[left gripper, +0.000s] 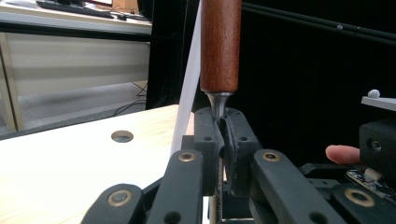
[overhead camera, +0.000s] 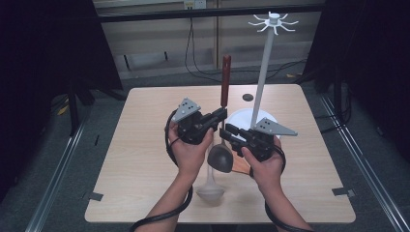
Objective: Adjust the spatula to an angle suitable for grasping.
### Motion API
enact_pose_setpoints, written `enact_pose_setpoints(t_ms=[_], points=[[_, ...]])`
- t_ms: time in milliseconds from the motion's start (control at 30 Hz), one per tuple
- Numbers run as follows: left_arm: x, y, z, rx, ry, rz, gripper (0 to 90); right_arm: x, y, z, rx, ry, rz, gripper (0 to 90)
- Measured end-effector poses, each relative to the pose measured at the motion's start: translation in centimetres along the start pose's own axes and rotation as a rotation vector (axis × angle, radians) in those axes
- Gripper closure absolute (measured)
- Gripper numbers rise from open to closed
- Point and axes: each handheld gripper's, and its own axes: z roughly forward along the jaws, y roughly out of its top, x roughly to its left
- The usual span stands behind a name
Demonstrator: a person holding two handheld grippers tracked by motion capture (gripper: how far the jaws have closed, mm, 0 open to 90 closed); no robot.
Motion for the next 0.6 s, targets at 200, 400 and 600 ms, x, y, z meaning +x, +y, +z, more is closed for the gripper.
enact_pose_setpoints(t_ms=[200,400,600], points=[[-0.40,-0.26,0.31,0.003,-0.001,0.008,85.3,-0.04,0.22,0.00,-0.009,-0.026,0.022,77.7],[-0.64,-0.25,0.24,0.002,0.008,0.021,85.3,-0.13,0.26,-0.06,-0.012,-0.016,0.031,84.8],[-0.71,-0.01,0.15,0.004,-0.028,0.040,84.9,-0.06,0.30,-0.57,-0.036,-0.017,-0.008,85.5]])
